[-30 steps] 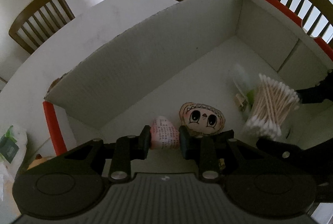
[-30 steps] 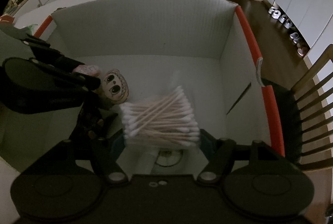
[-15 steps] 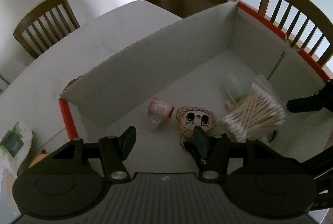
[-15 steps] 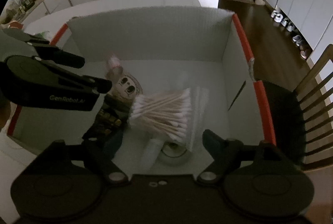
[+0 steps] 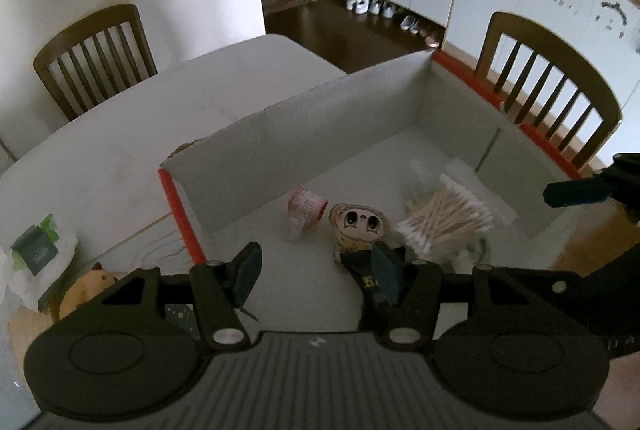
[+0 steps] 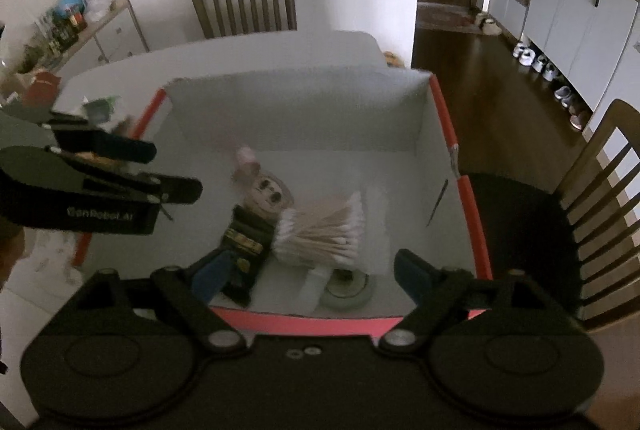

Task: Organize objects
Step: 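Lower the bottle and swab bag into the shoebox and open both tools, then move both tools back over the table toward the bread loaf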

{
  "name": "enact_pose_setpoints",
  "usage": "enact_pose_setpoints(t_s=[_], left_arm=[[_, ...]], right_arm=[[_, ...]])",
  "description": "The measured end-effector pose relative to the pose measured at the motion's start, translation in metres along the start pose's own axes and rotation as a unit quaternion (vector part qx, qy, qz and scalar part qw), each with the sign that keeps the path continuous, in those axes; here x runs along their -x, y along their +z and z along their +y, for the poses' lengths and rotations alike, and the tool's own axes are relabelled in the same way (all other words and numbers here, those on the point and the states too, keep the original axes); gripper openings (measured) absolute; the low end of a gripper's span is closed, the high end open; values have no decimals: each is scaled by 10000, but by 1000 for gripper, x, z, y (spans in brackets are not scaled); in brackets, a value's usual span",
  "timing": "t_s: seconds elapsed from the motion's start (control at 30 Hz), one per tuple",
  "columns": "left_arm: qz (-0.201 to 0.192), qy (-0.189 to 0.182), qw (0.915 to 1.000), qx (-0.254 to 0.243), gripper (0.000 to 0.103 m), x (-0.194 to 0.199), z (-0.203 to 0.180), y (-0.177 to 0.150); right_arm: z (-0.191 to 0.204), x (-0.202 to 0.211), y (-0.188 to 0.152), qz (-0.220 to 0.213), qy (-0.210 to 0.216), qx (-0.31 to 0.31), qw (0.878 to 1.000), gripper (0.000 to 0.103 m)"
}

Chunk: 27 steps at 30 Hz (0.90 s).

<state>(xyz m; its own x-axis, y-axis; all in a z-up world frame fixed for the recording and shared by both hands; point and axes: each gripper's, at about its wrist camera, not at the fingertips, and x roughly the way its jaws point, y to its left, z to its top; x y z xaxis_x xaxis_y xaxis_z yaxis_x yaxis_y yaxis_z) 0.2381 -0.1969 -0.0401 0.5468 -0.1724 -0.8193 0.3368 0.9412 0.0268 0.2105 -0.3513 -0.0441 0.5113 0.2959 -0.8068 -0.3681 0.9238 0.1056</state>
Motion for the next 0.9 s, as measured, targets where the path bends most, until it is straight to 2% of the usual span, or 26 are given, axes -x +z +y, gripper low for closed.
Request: enact_pose_setpoints(t_s=[0.3,0.57,0.67,0.77,0.9], left_arm=[[-402,-255,9989,20,59,43,12,-20],[-627,-489,9968,61,59,76,40,-41],[-674,-478,9966,27,59,87,55,-51],[-725,-428,9965,-9,65,96,70,-62],[-719,-421,9965,98,65,104,95,-76]], right_arm=[[34,32,3,-346,2,32,9994,89],[75,44,4,-473,-17,-87,9988,90],[93,45,5,-490,-25,-134,9987,92],[113,45,6,-520,-39,-122,9986,94],[139,43,7,-531,-10,-108,9985,97]])
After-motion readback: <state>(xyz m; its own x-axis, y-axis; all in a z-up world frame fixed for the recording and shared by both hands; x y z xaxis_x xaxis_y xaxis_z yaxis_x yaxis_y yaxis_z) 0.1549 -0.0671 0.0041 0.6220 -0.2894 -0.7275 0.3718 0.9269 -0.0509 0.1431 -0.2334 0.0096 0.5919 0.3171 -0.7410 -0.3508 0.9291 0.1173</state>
